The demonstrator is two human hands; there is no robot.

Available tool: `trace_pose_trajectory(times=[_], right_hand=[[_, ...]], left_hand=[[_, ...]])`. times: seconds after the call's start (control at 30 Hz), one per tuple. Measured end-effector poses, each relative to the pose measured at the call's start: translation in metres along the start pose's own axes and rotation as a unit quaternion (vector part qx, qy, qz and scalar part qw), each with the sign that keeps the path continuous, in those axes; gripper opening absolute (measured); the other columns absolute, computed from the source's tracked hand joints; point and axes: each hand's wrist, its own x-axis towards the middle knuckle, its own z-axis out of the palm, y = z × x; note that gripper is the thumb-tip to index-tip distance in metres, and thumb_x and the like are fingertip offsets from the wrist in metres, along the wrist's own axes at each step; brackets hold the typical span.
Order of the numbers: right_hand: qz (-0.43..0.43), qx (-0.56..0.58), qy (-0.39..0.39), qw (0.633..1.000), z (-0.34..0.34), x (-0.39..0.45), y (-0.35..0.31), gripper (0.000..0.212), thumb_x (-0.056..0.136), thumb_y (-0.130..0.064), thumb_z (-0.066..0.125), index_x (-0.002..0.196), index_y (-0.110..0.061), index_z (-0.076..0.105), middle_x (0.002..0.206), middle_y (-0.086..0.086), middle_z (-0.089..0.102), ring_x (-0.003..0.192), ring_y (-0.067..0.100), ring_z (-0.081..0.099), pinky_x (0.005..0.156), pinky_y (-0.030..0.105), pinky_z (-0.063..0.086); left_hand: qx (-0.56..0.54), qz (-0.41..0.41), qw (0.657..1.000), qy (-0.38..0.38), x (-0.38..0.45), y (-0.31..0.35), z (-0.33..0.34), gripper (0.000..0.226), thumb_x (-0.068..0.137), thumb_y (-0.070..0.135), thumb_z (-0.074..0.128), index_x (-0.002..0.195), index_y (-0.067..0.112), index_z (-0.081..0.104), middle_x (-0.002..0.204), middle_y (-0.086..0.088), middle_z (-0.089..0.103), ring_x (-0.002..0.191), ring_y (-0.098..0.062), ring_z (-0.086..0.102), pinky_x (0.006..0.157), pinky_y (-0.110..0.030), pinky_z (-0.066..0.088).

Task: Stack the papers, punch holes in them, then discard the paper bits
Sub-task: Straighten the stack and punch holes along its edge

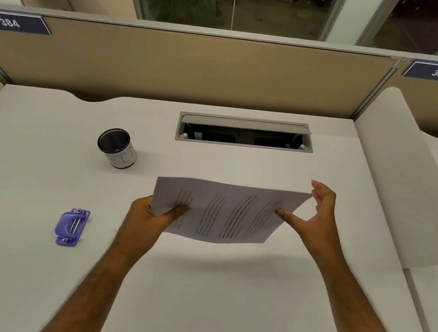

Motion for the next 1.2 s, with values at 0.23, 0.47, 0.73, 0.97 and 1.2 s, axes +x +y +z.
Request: trace_pose_trajectory(times=[0.23, 0.47, 0.73, 0.97, 1.2], right_hand=[[0.008, 0.192, -0.077, 0.978, 0.011, -0.003, 0.007, 0.06, 0.054, -0.05, 0.096, 0.106, -0.028, 0.074, 0.113, 0.0, 0.078, 0.107, 0.021, 0.074, 0.088, 0.032, 0.061], [0.014, 0.185, -0.006, 0.983, 0.03, -0.007, 0.02, 0.024, 0.076, -0.024, 0.088, 0.096, -0.029, 0.077, 0.097, -0.006, 0.08, 0.088, 0.009, 0.076, 0.072, 0.015, 0.057], [0.062, 0.146, -0.008, 0.987, 0.049, -0.011, 0.044, 0.016, 0.085, -0.019, 0.081, 0.095, -0.027, 0.071, 0.09, -0.016, 0.079, 0.086, 0.003, 0.074, 0.069, 0.011, 0.055], [0.059, 0.108, -0.012, 0.992, 0.051, -0.013, 0.055, 0.025, 0.089, -0.018, 0.077, 0.111, -0.023, 0.066, 0.101, -0.01, 0.074, 0.093, 0.007, 0.072, 0.076, 0.017, 0.058], [0.058, 0.107, 0.022, 0.992, 0.052, -0.013, 0.056, 0.022, 0.089, -0.026, 0.077, 0.109, -0.026, 0.068, 0.101, -0.013, 0.075, 0.091, -0.001, 0.072, 0.074, 0.011, 0.056]], left_hand=[[-0.059, -0.03, 0.998, 0.015, 0.004, -0.006, 0.003, 0.025, 0.081, 0.04, 0.079, 0.104, 0.03, 0.077, 0.095, 0.012, 0.08, 0.087, -0.01, 0.075, 0.065, -0.013, 0.057], [-0.072, -0.055, 0.996, 0.022, 0.006, -0.026, 0.014, 0.019, 0.085, 0.032, 0.083, 0.103, 0.033, 0.078, 0.099, 0.013, 0.08, 0.091, -0.005, 0.075, 0.071, -0.013, 0.056], [-0.052, -0.093, 0.994, 0.026, 0.007, -0.046, 0.03, 0.015, 0.089, 0.033, 0.078, 0.103, 0.03, 0.076, 0.098, 0.015, 0.08, 0.09, -0.002, 0.075, 0.077, -0.018, 0.058], [0.0, -0.054, 0.998, -0.036, 0.009, -0.041, 0.03, 0.03, 0.1, 0.018, 0.064, 0.13, 0.023, 0.069, 0.117, 0.01, 0.075, 0.109, -0.006, 0.068, 0.078, -0.003, 0.05], [-0.032, -0.042, 0.999, -0.007, 0.002, -0.034, 0.028, 0.024, 0.102, 0.026, 0.063, 0.114, 0.043, 0.073, 0.108, 0.022, 0.076, 0.101, 0.007, 0.068, 0.078, -0.006, 0.05]])
